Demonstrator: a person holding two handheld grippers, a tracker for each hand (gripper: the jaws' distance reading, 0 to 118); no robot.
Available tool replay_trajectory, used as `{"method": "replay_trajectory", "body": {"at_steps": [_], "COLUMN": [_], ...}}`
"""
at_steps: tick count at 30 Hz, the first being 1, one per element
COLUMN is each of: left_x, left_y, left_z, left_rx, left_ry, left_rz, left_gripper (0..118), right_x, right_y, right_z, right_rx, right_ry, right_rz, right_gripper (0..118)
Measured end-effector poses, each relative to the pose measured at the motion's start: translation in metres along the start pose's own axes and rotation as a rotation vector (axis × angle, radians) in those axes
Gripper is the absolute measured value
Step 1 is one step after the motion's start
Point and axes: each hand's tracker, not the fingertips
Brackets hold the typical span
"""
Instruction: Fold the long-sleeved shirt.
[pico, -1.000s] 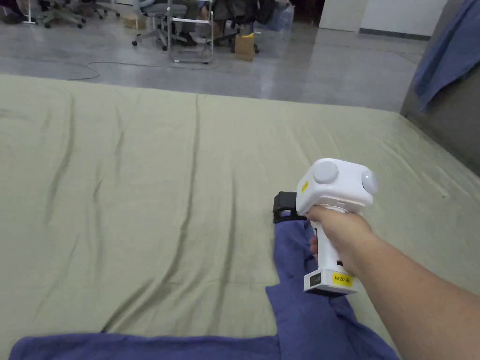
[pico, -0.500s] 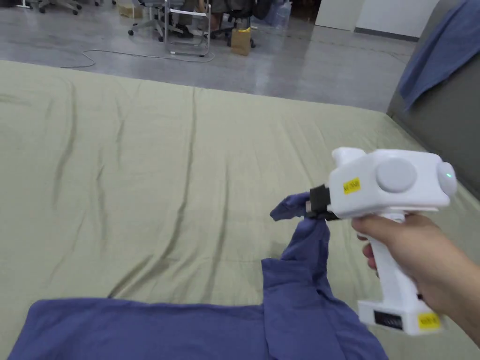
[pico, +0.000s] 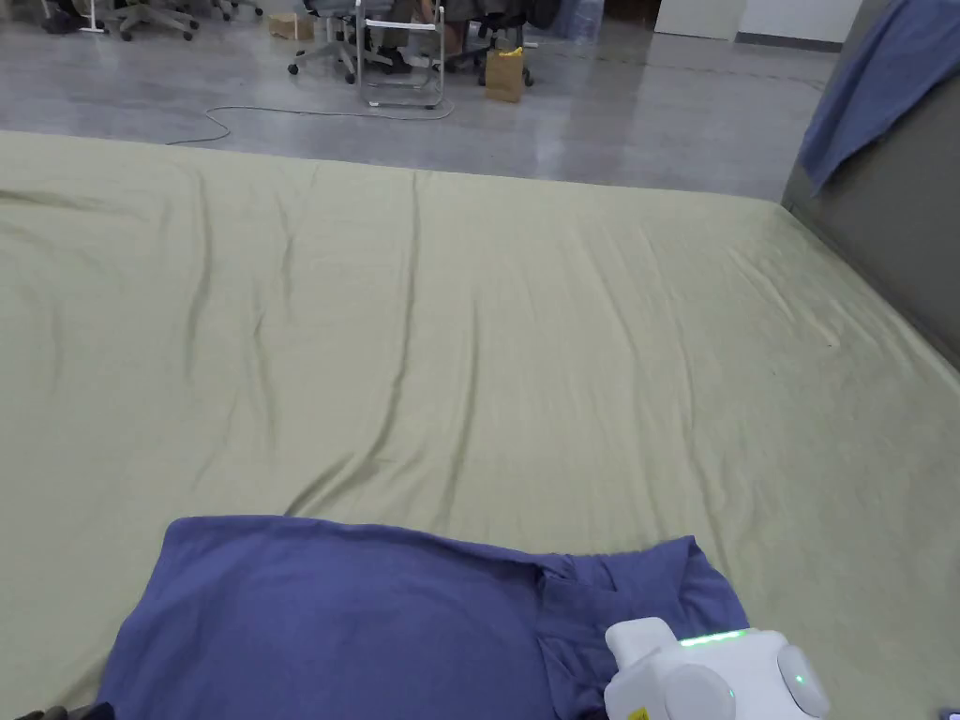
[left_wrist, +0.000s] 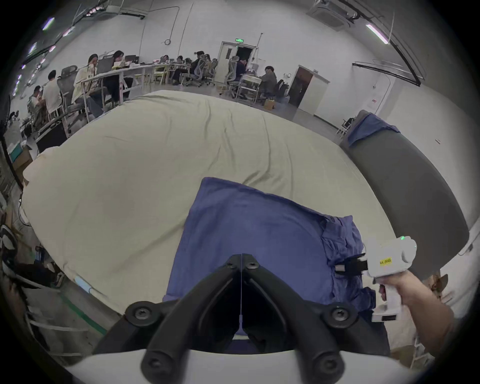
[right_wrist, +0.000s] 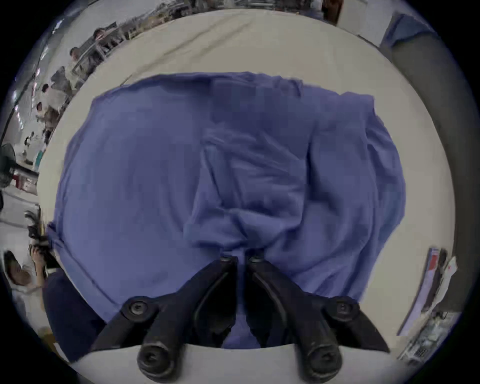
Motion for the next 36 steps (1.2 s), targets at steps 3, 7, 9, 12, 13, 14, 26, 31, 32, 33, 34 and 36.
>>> {"method": "replay_trajectory", "body": {"at_steps": [3, 7, 9, 12, 13, 14, 26, 31, 32, 33, 34, 36], "left_x": [0.002, 0.002, 0.003, 0.004, 0.005, 0.005, -0.001, -0.025, -0.032, -0.039, -0.046, -0.051], "left_y": [-0.001, -0.005, -0.010, -0.017, -0.019, -0.022, 0.066, 0.123, 0.125, 0.123, 0.121, 0.110], "left_z": [0.004, 0.013, 0.019, 0.019, 0.018, 0.015, -0.106, -0.238, -0.261, -0.285, -0.303, -0.318], "left_rx": [0.000, 0.002, 0.022, 0.020, 0.013, -0.002, -0.053, -0.070, -0.109, -0.157, -0.214, -0.243], "left_ry": [-0.010, -0.036, -0.066, -0.062, -0.058, -0.050, -0.029, 0.238, 0.261, 0.273, 0.282, 0.272], "left_rz": [-0.009, -0.013, -0.024, -0.031, -0.031, -0.028, -0.022, -0.059, -0.054, -0.048, -0.033, -0.034], "left_gripper": [0, 0, 1, 2, 2, 2, 93, 113, 113, 112, 108, 101], "right_x": [0.015, 0.029, 0.027, 0.023, 0.021, 0.017, -0.012, 0.003, 0.006, 0.010, 0.015, 0.024], "right_y": [0.019, 0.002, -0.017, -0.048, -0.058, -0.070, -0.082, -0.073, -0.070, -0.069, -0.067, -0.059], "right_z": [0.028, 0.100, 0.141, 0.167, 0.167, 0.164, 0.126, 0.124, 0.123, 0.121, 0.120, 0.121], "right_rx": [-0.066, 0.216, 0.313, 0.396, 0.403, 0.403, 0.382, 0.365, 0.351, 0.338, 0.333, 0.330], "right_ry": [0.065, 0.054, 0.092, 0.133, 0.138, 0.128, 0.114, 0.138, 0.135, 0.126, 0.109, 0.082], "right_rz": [-0.120, -0.107, -0.118, -0.162, -0.168, -0.164, -0.136, -0.198, -0.200, -0.198, -0.197, -0.197], "right_gripper": [10, 118, 118, 118, 116, 94, 0, 0, 0, 0, 0, 0]}}
